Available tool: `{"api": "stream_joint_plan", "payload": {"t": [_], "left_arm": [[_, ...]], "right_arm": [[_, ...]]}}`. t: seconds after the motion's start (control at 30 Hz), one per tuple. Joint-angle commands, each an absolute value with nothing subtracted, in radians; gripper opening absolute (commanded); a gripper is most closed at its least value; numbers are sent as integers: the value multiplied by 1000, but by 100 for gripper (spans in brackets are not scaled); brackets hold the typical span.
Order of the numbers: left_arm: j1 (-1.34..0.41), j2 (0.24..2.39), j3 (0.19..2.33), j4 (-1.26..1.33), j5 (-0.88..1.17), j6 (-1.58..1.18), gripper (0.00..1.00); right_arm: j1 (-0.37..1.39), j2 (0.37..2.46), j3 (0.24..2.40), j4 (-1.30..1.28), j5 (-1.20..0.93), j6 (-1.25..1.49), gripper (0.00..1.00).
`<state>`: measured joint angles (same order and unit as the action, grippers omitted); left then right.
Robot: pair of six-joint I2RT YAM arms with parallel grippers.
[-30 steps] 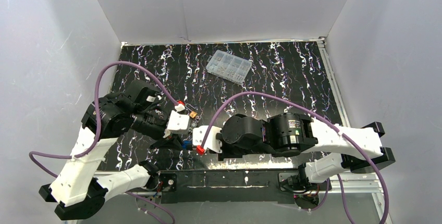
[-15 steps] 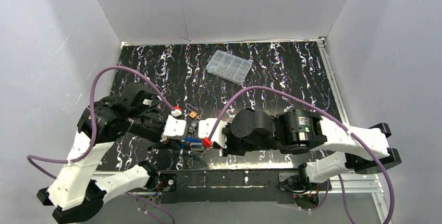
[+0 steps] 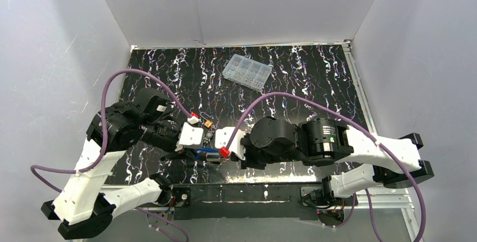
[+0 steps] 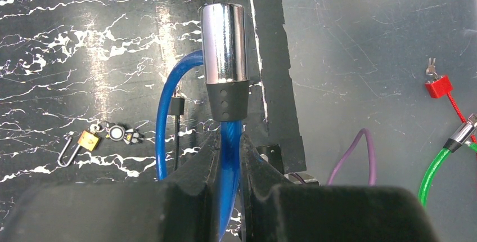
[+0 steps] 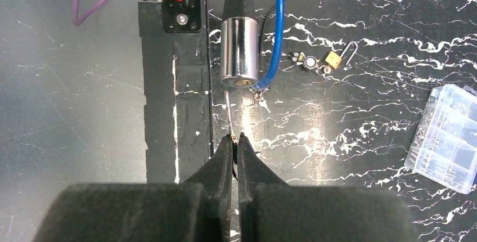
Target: Unlock with the key
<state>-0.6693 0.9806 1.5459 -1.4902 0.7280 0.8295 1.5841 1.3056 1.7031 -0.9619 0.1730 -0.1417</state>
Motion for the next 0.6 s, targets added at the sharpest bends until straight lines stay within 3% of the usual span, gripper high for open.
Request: {"api": "stream_joint_plan", "payload": {"t": [0.0,0.57], "left_arm": [[-666,974,1573,-1528,755,844,0],[-667,967,1575,-1533,780,855,0]], "right_arm": [[1565,1317,1688,-927,162,-132,1],[1537,1337,1692,-923,143,-133,1]]}}
